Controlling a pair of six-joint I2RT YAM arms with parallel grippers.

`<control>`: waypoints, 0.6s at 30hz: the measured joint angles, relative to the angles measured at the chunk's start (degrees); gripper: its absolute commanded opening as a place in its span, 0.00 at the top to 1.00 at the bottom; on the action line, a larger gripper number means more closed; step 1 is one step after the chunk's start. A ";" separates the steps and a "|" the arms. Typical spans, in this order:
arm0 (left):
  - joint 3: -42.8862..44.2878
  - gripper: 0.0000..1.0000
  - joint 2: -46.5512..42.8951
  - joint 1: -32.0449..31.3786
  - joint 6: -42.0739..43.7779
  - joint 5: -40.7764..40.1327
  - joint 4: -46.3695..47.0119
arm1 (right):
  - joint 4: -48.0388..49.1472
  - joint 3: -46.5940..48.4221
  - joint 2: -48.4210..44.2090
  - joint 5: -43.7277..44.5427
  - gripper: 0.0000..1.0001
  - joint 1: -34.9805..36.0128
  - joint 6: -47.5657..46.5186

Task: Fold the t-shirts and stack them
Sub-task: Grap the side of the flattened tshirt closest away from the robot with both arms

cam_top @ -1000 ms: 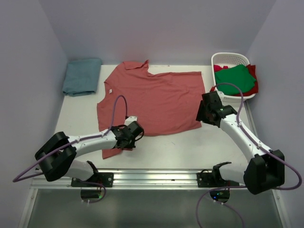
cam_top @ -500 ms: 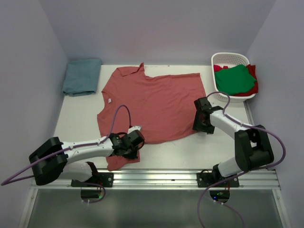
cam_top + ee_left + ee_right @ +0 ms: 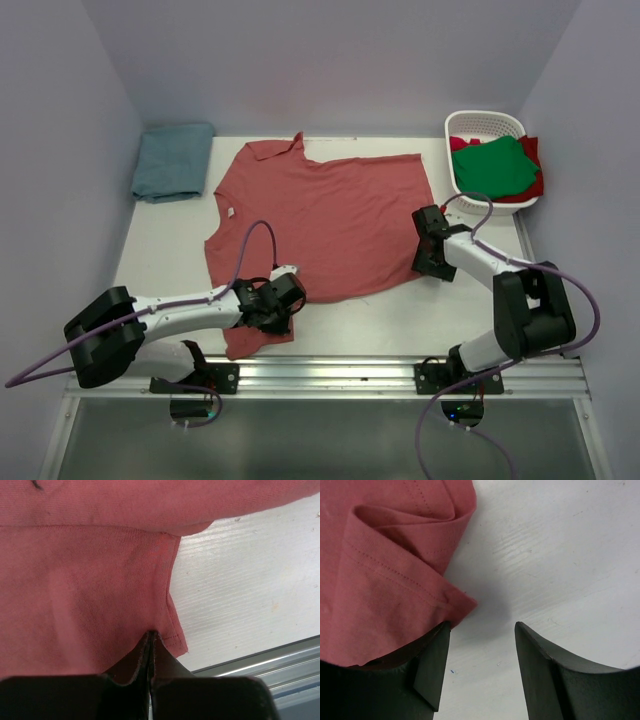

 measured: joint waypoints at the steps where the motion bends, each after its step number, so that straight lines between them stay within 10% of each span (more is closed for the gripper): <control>1: 0.00 1.00 0.02 0.00 -0.02 0.00 0.00 | 0.35 0.00 0.28 0.37 0.41 -0.22 0.26; 18: 0.37 1.00 -0.07 0.00 0.04 -1.03 -2.10 | -6.49 1.81 0.35 4.04 0.28 -1.03 4.50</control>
